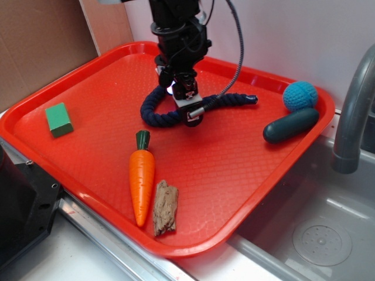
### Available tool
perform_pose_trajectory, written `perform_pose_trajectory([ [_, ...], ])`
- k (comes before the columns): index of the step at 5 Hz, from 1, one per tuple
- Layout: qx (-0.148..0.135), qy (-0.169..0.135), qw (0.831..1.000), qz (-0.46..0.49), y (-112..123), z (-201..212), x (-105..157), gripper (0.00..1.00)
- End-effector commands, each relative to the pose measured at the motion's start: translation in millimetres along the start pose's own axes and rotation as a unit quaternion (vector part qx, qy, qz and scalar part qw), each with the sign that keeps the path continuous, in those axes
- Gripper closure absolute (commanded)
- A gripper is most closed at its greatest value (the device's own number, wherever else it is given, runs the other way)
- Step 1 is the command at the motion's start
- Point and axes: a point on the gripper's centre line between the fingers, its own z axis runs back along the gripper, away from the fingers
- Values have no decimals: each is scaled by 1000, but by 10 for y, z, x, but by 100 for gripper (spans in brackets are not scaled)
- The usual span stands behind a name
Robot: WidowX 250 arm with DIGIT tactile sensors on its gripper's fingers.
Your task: Grab the blue rope.
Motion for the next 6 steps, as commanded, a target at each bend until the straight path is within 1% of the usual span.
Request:
perform_pose_trajectory([
  [1, 6, -19, 1000, -4, -52, 124, 116, 0],
  [2, -21, -35, 999, -29, -240, -7, 336, 0],
  [3, -13, -15, 998, -57, -366, -107, 457, 0],
  [4, -19, -33, 998, -44, -352, -88, 424, 100],
  [6, -20, -47, 998, -41, -330, -10, 336, 100],
])
